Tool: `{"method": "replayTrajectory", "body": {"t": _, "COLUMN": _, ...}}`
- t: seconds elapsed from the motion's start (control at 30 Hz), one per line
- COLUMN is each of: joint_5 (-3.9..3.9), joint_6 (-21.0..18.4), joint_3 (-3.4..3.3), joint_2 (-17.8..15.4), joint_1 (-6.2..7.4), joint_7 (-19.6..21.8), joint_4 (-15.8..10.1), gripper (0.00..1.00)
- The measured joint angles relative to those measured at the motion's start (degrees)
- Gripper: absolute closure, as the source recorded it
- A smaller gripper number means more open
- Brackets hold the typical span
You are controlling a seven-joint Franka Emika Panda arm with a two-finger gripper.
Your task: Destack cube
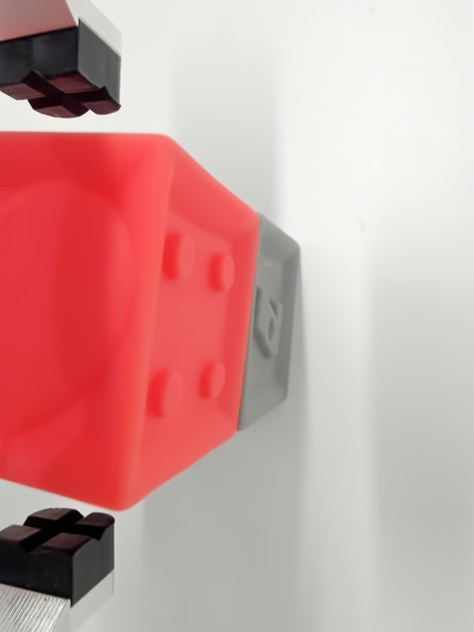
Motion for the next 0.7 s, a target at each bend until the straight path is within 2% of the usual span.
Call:
{"method": "replayTrajectory", "body": {"t": 0.23, "joint_5": -0.25, "joint_6": 0.89, "joint_3": -0.31, "joint_2": 0.94, "joint_1": 0.25, "joint_7": 0.19, "joint_4": 0.13, "gripper": 0.0}}
{"method": "replayTrajectory", "body": {"t": 0.27, "joint_5": -0.25, "joint_6": 0.91, "joint_3": -0.34, "joint_2": 0.99, "joint_1": 0.27, "joint_7": 0.19, "joint_4": 0.15, "gripper": 1.0}}
{"method": "replayTrajectory", "body": {"t": 0.7, "joint_5": -0.26, "joint_6": 0.95, "joint_3": -0.37, "joint_2": 1.02, "joint_1": 0.29, "joint_7": 0.2, "joint_4": 0.18, "gripper": 1.0}}
